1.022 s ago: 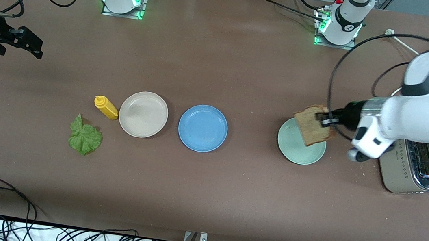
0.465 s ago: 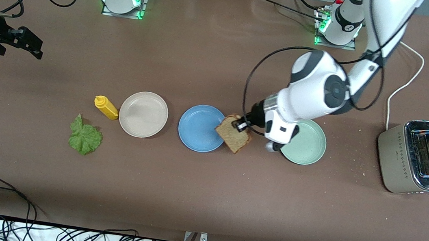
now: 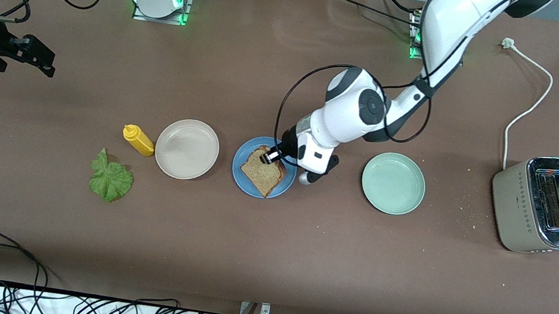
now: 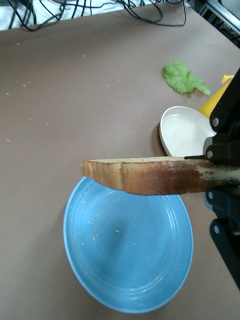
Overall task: Make sandwich in blue plate with both arms
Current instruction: 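Lower the bread onto the blue plate and open the left gripper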
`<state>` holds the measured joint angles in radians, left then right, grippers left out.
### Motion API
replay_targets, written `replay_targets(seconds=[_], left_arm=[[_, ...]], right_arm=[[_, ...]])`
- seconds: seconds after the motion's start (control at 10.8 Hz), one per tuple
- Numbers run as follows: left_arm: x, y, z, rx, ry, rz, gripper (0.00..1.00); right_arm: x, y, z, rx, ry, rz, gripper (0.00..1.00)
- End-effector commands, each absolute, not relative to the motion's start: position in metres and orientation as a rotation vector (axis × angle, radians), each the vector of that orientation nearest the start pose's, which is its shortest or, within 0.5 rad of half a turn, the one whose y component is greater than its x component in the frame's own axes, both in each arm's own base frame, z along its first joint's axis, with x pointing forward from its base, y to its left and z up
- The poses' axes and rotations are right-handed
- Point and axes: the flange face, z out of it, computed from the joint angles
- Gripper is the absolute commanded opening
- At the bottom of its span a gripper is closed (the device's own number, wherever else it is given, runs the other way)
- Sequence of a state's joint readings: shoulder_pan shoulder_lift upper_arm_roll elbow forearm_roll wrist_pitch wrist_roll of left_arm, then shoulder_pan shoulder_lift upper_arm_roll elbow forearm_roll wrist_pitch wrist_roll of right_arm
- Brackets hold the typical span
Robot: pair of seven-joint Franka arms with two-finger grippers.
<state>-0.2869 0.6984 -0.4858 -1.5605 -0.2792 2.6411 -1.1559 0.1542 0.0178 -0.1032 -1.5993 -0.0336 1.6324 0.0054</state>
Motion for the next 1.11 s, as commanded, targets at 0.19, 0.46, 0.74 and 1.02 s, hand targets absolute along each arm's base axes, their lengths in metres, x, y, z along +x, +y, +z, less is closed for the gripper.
replay_targets(seconds=[0.19, 0.46, 0.74, 1.02], left_arm=[[0.555, -0.497, 0.281, 2.385, 0.917, -0.131, 0.0], [0.547, -0.506, 0.267, 2.398, 0.907, -0.119, 0.0], [0.547, -0.506, 0.262, 2.405, 0.91, -0.117, 0.0], [0.548, -0.504, 0.26, 2.408, 0.912, -0.114, 0.0]], right_arm=[[0.566, 0.027, 0.611, -3.16, -0.057, -0.025, 1.0], [0.566, 0.026, 0.611, -3.16, -0.055, -0.025, 1.0], [0.566, 0.026, 0.611, -3.16, -0.055, -0.025, 1.0], [0.567, 0.026, 0.61, -3.16, -0.055, -0.023, 1.0]])
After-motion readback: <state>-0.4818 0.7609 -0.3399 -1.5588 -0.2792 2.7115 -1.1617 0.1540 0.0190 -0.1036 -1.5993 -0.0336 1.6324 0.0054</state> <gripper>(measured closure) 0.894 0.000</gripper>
